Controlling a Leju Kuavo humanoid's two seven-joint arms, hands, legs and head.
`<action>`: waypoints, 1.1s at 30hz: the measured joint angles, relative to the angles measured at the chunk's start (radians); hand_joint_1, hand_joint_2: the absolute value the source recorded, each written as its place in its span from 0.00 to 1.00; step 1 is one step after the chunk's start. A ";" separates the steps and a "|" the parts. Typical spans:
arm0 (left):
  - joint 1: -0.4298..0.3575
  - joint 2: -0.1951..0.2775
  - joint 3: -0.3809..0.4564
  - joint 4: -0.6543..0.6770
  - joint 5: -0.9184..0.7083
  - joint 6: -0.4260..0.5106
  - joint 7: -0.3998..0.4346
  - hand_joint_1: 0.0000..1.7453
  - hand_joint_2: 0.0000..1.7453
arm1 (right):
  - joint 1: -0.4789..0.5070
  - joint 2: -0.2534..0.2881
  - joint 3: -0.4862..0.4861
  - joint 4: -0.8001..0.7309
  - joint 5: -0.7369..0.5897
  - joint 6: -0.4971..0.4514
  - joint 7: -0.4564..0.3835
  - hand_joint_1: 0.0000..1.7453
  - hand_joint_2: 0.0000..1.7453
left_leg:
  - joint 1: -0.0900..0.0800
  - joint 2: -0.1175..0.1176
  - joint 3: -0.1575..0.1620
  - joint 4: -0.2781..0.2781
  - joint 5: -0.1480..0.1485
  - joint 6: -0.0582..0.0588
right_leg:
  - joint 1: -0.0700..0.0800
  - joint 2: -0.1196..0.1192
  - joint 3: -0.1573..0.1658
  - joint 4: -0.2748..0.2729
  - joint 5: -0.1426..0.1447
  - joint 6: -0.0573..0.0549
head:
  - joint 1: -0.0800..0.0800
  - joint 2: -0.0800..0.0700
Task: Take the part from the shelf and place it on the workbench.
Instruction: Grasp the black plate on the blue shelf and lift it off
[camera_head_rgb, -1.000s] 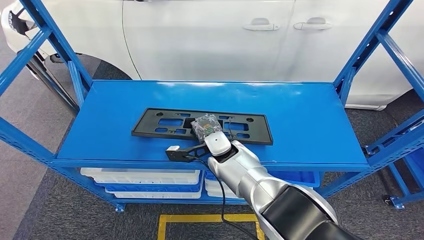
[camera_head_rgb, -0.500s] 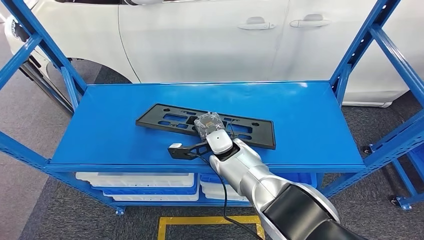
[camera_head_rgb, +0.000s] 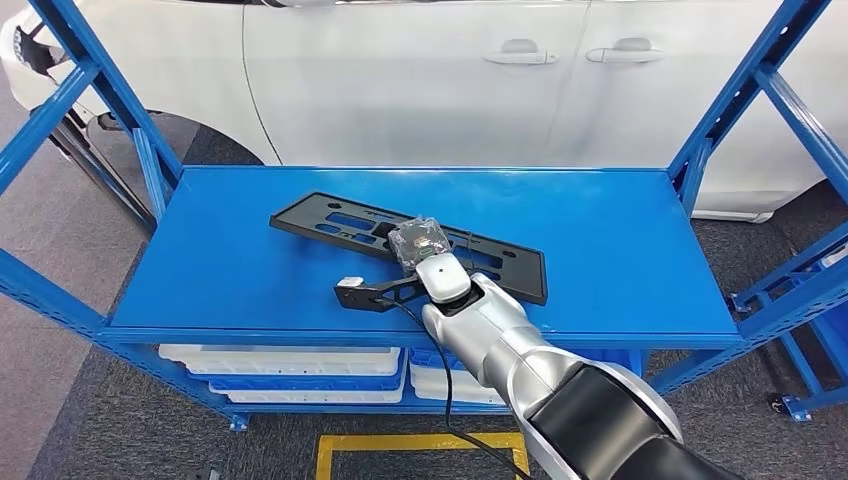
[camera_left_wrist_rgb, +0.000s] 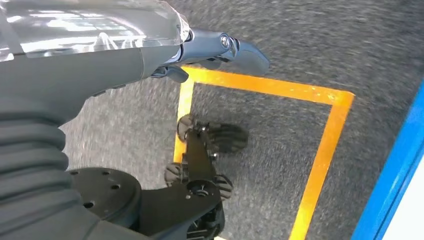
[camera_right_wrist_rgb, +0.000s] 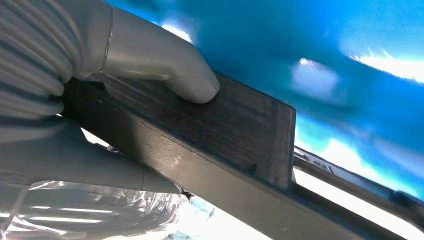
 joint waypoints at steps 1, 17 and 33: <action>0.002 0.001 0.002 0.000 0.008 -0.002 0.017 0.00 1.00 | 0.000 -0.002 -0.007 -0.007 -0.018 -0.028 -0.022 1.00 1.00 | 0.000 -0.001 0.000 0.003 -0.002 -0.001 | 0.000 0.000 -0.003 0.000 0.014 0.000 | 0.000 0.000; 0.048 0.015 0.048 0.000 0.054 -0.054 0.004 0.00 1.00 | 0.384 -0.161 -0.328 -1.117 -1.472 0.323 -0.807 1.00 1.00 | 0.006 -0.003 -0.129 0.293 -0.125 -0.051 | -0.004 -0.008 0.126 -0.266 0.118 -0.043 | 0.000 0.000; 0.055 0.034 0.077 0.000 0.056 -0.010 -0.010 0.00 1.00 | 0.812 -0.119 -0.357 -1.509 -1.594 0.995 -0.819 1.00 1.00 | 0.000 -0.003 -0.007 0.022 -0.011 0.002 | -0.009 -0.003 0.072 -0.059 -0.004 0.008 | 0.000 0.000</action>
